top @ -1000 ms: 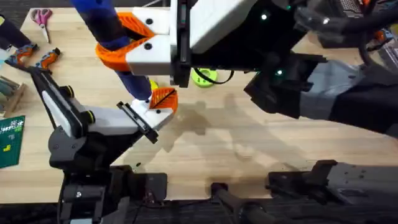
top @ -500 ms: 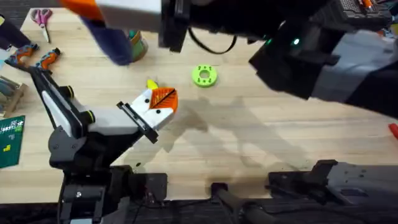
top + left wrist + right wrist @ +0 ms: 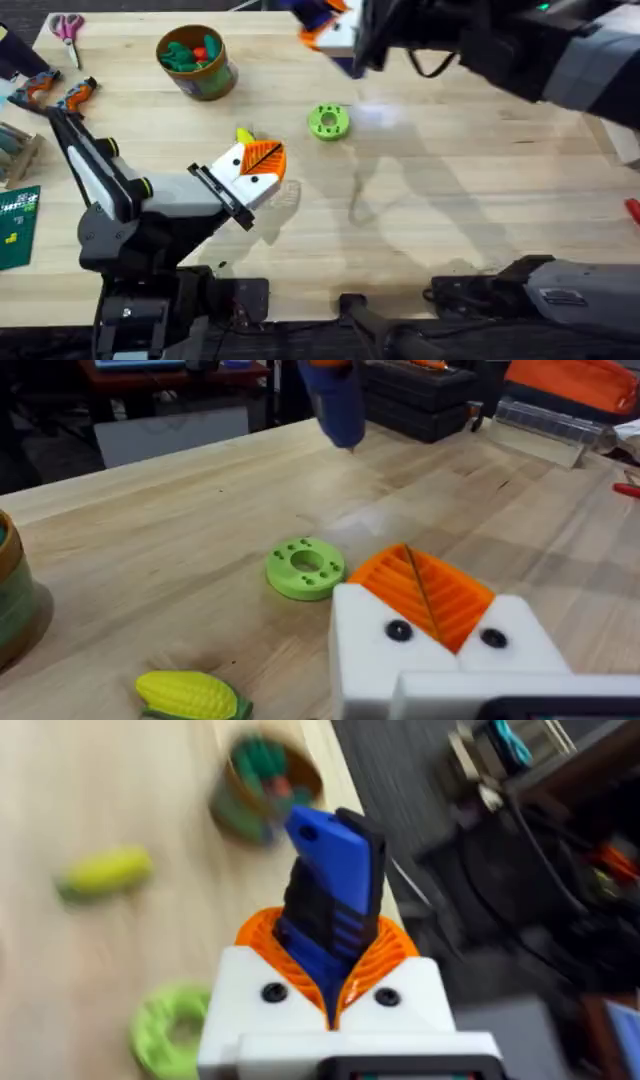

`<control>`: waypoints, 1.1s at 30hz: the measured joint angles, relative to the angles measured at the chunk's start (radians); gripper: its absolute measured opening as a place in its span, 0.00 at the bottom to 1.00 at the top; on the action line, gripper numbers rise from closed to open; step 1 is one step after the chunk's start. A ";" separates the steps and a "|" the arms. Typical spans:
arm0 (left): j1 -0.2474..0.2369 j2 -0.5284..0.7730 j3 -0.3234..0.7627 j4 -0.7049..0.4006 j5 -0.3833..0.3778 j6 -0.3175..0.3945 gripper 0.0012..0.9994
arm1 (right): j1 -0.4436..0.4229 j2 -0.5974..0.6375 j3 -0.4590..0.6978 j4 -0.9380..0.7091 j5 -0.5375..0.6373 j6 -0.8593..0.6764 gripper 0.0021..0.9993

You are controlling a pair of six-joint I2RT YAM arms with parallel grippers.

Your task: Pick up the gripper from the table and insert it into the empty holder that is missing its gripper. Then pick up a screw, insert it into the mounting hole, and use the screwdriver to tighten it. Finally, clean up the table by picking up the vegetable and placing it into the bucket.

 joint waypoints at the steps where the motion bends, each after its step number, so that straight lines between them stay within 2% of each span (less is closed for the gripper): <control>1: 0.000 0.000 0.000 0.000 0.000 0.000 0.01 | -0.020 0.000 0.000 -0.032 0.021 -0.062 0.03; 7: 0.000 0.000 0.000 0.000 0.000 0.000 0.01 | -0.140 0.017 0.000 -0.121 0.083 -0.310 0.03; 8: 0.000 0.000 0.000 0.000 0.000 0.000 0.01 | -0.211 0.081 0.000 -0.121 0.097 -0.410 0.03; 15: 0.000 0.000 0.000 0.000 0.000 0.000 0.01 | -0.299 0.241 0.000 -0.121 0.106 -0.582 0.03; 31: 0.000 0.000 0.000 0.000 0.000 0.000 0.01 | -0.344 0.395 0.002 -0.127 0.117 -0.692 0.03; 32: 0.000 0.000 0.000 0.000 0.000 0.000 0.01 | -0.344 0.404 0.003 -0.128 0.119 -0.696 0.03; 33: 0.000 0.000 0.000 0.000 0.000 0.000 0.01 | -0.344 0.411 0.005 -0.133 0.121 -0.694 0.13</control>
